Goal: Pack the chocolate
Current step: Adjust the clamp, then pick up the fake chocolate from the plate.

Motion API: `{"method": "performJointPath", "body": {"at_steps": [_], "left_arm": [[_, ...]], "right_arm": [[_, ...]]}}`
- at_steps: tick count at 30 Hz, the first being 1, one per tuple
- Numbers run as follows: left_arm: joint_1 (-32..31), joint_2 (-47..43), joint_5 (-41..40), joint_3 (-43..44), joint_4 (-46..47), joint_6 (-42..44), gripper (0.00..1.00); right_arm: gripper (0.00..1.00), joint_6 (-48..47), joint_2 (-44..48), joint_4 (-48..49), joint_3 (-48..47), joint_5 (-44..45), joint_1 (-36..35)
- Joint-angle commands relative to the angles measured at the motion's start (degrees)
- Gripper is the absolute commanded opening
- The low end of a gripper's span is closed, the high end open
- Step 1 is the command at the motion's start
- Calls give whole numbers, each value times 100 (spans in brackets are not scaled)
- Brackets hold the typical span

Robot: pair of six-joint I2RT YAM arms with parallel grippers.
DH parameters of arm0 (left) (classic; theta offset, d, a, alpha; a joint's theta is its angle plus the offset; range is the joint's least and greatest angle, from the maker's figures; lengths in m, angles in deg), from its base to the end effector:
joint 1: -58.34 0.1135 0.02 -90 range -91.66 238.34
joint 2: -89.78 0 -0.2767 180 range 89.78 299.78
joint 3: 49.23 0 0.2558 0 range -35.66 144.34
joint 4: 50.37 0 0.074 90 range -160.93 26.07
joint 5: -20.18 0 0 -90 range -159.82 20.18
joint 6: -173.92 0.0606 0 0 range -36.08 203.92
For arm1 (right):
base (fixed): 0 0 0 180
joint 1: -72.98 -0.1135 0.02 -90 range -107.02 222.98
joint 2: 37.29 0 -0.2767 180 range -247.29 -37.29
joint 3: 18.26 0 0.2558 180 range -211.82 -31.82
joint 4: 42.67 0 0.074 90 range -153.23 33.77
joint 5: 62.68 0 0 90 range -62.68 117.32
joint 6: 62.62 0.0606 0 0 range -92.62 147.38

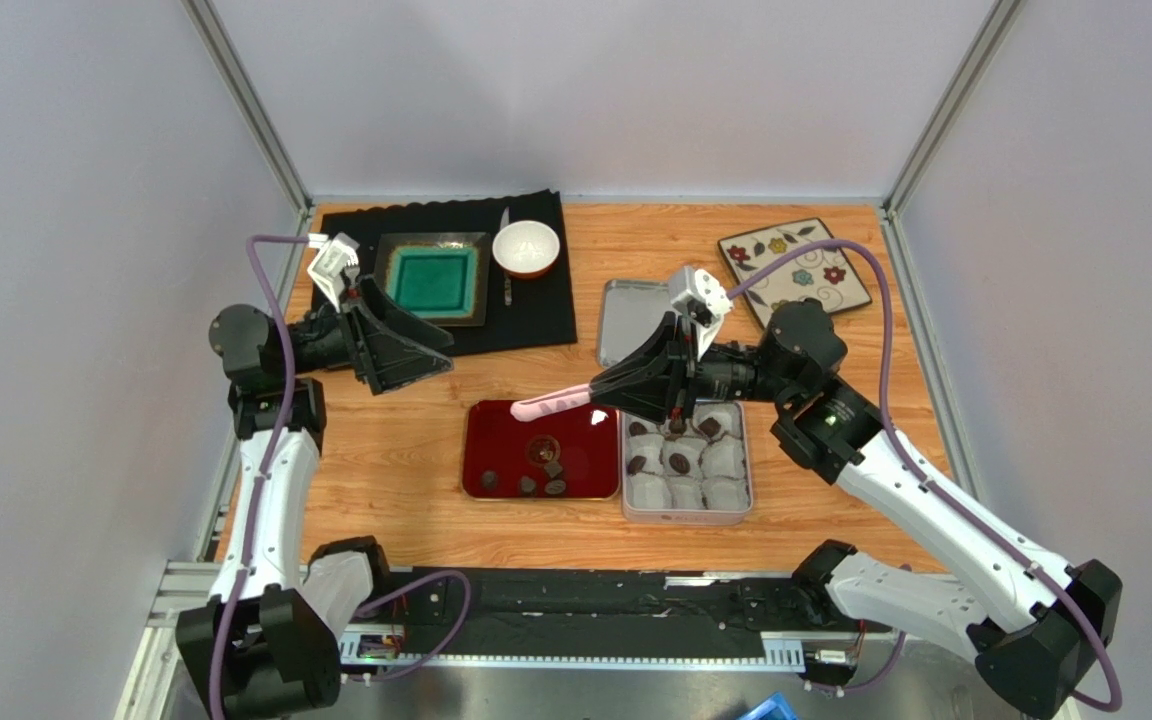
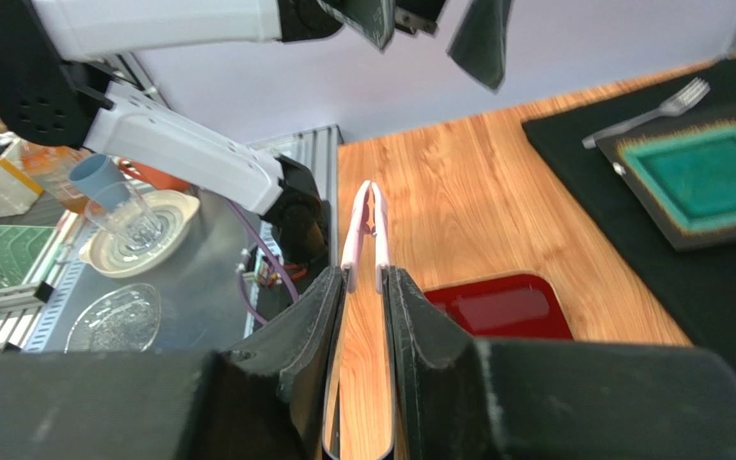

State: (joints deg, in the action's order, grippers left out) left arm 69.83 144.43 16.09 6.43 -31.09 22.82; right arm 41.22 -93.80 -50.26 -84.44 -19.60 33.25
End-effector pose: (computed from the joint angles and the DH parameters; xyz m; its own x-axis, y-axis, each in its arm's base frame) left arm 0.1974 -0.0216 0.3709 -0.6260 -0.1910 -0.7561 0.7337 0.1843 -0.6540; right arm 0.1523 0.1841 0.3914 -0.2116 0.0366 -0.9767 -0.9756 0.0515 0.2133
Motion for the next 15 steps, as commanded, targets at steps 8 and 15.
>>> {"method": "performJointPath", "body": {"at_steps": [8,15], "left_arm": [[100,1126,981,-1695,5514,-3708,98],[-823,1642,760,-685,5373,-3031,98]], "right_arm": [[0,-602,413,-1134,296,1280,-552],[0,-568,316,-1362,358,1948,-984]]}}
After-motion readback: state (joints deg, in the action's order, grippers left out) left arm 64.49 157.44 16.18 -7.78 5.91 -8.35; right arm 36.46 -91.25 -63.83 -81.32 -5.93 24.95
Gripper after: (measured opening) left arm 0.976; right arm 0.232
